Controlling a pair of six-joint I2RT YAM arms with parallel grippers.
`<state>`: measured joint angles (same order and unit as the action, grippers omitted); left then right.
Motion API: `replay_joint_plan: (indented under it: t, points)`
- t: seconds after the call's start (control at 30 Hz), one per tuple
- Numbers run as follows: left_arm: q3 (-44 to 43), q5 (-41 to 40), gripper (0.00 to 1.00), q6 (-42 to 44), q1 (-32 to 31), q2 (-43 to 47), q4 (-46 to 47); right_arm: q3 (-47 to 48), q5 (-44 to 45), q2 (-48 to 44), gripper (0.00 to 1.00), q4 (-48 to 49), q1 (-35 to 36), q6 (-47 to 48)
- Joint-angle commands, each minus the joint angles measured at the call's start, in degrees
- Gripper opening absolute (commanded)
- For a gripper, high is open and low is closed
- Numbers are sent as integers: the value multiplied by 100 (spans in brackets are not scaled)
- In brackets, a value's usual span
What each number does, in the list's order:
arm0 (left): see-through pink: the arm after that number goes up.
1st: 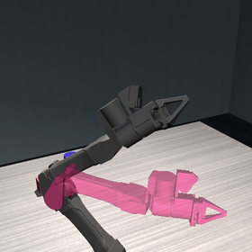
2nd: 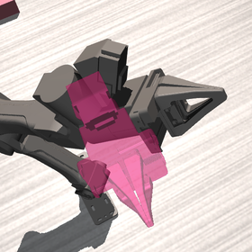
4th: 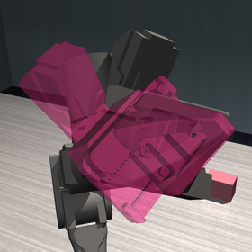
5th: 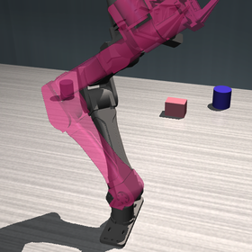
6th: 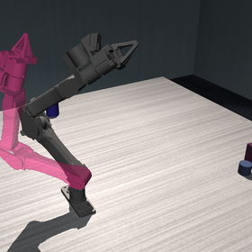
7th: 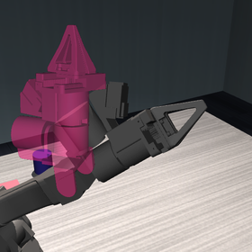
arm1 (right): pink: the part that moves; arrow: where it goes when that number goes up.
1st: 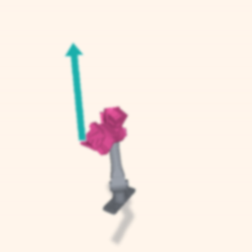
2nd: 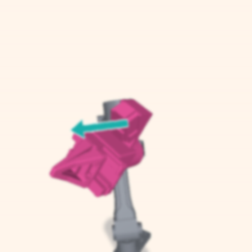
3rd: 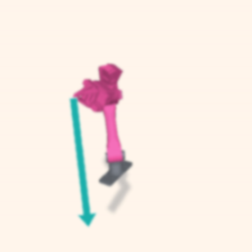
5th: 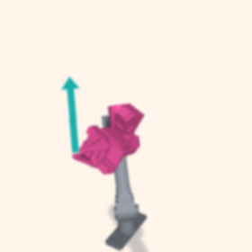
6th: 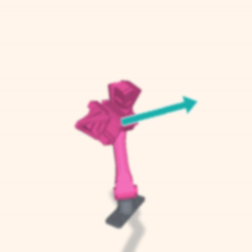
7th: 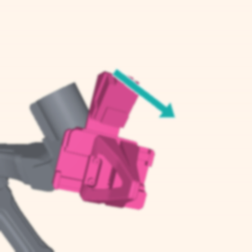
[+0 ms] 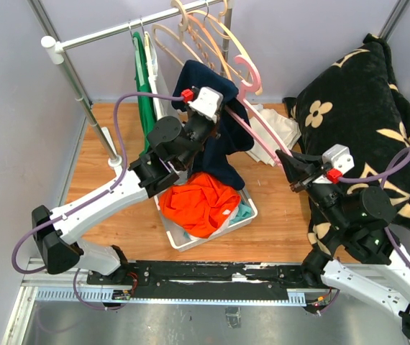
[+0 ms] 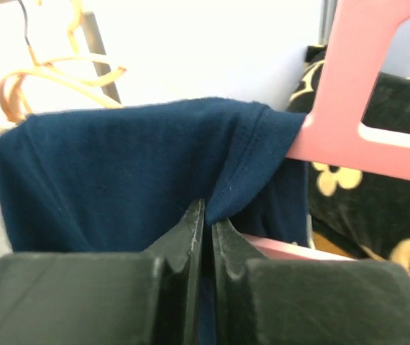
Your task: Remove the t-shirt from the hanger
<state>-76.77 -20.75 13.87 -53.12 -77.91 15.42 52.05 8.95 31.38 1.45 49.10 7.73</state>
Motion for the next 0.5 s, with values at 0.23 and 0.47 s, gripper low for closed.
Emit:
replay_joint_plan:
  t: [0.23,0.47]
  points:
    - [-1164,-1416,1,870,83,-444,356,14,-82,-808,1,-3,42,30]
    - [-2143,-1286,0,780,596,-1007,-175,-27,-196,-1432,1,-427,39,139]
